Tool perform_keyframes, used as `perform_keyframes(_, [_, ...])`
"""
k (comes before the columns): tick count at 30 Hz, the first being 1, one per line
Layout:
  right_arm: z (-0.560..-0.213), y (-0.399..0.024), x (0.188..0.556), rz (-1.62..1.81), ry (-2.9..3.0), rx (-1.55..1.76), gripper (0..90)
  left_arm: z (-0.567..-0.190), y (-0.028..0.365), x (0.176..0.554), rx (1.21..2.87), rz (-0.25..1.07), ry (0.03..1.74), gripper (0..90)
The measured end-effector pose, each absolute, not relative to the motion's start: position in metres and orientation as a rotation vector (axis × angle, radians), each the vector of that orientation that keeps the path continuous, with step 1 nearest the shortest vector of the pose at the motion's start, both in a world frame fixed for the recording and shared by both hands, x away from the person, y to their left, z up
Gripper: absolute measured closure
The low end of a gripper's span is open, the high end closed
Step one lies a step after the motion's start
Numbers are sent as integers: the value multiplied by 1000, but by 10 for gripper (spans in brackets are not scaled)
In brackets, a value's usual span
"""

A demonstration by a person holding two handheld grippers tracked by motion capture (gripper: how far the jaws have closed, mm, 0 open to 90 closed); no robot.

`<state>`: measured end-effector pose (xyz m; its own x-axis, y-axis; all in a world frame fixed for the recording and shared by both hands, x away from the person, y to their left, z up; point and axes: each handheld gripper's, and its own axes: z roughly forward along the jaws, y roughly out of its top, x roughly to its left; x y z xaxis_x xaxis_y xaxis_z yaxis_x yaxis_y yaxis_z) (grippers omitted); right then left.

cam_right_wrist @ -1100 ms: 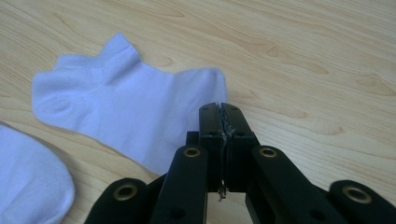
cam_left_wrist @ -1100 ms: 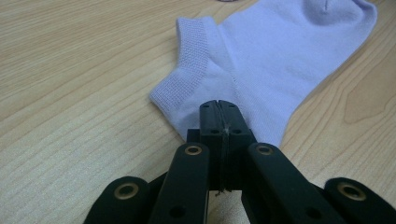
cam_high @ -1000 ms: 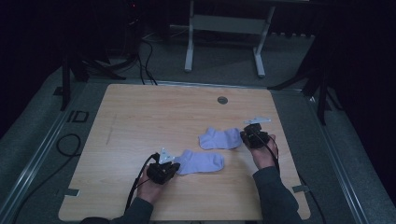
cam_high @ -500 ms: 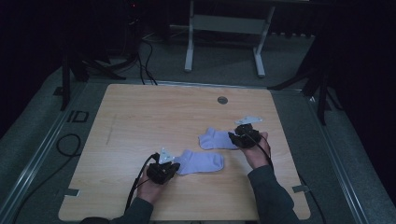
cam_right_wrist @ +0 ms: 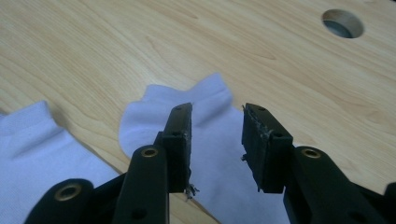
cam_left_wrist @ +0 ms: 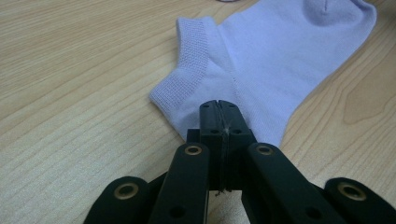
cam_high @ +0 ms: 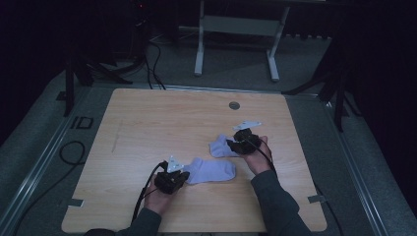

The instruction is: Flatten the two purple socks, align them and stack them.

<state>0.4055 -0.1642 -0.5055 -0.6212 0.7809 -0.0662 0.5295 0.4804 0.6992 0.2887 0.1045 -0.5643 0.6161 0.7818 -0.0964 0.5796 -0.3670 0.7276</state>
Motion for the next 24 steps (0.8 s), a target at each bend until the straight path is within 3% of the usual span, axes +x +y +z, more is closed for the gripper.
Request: perform_keyframes(24, [-545,-128,427,790,2538,1076,505,-564,104,289,2086,342,1067,893])
